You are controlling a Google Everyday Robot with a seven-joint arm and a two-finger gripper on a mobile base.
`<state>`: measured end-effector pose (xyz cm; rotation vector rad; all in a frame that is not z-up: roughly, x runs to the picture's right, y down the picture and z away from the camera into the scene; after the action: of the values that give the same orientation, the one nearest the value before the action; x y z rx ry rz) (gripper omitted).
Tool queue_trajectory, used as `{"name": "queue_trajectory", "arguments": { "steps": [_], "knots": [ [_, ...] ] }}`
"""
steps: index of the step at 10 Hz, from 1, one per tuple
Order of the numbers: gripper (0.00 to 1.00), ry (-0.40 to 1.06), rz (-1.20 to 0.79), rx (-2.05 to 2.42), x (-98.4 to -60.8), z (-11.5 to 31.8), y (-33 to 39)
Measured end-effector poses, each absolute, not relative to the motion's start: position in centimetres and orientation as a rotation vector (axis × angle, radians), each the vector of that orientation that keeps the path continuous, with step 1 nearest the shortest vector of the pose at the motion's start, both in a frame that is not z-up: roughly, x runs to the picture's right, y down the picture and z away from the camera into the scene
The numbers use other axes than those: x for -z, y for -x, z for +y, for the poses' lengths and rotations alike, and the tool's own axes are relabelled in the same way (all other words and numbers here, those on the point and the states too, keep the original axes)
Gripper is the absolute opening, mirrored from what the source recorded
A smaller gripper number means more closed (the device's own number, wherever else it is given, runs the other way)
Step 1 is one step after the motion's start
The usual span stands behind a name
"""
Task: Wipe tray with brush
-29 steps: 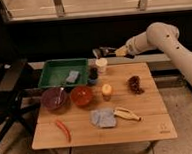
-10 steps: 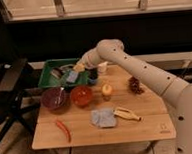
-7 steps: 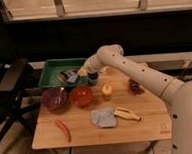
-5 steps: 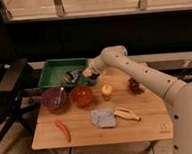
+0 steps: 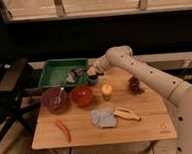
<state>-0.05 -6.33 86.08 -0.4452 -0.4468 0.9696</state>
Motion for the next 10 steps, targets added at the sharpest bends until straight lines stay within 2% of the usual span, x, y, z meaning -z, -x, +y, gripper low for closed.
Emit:
{"name": "queue_trajectory", "arguments": {
  "steps": [3,6,10],
  "knots": [
    [0.00,0.433,-0.432,-0.955,-86.1,-6.4,-0.2],
    [0.00,0.347,-0.338,-0.891,-87.0,-6.5,-0.1],
    [0.00,0.330,-0.274,-0.860,-88.3,-6.1,-0.5]
  ]
}}
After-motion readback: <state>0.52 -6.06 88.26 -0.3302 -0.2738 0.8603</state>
